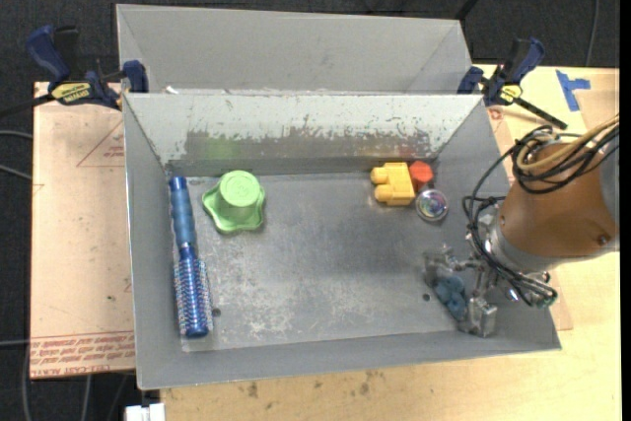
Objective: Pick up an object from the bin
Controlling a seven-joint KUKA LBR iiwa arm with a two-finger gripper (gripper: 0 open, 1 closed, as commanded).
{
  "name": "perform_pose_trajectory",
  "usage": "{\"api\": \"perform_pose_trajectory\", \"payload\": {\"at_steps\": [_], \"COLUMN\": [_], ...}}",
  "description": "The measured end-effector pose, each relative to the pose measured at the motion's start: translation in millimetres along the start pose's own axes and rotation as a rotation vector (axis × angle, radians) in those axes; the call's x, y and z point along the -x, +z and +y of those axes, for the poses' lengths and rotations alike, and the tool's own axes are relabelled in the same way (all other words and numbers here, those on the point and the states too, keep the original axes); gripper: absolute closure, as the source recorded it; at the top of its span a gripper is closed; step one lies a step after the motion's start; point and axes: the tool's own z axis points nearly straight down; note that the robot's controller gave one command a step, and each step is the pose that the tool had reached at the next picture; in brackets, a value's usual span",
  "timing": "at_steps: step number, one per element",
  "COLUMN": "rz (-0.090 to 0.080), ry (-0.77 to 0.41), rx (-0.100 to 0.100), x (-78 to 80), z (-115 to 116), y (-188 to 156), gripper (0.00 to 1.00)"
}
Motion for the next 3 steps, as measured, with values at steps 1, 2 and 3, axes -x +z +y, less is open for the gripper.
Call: {"api": "perform_pose_trajectory", "payload": {"at_steps": [1, 2, 3], "rz": [0.012, 0.014, 0.004], "ry": [0.024, 0.022, 0.066], "rx": [0.006, 0.007, -0.001], "x": [9.7, 9.2, 60.3], "z": [-16, -16, -23], "y": [-10, -10, -167], "gripper": [0.0, 1.0, 1.0]}}
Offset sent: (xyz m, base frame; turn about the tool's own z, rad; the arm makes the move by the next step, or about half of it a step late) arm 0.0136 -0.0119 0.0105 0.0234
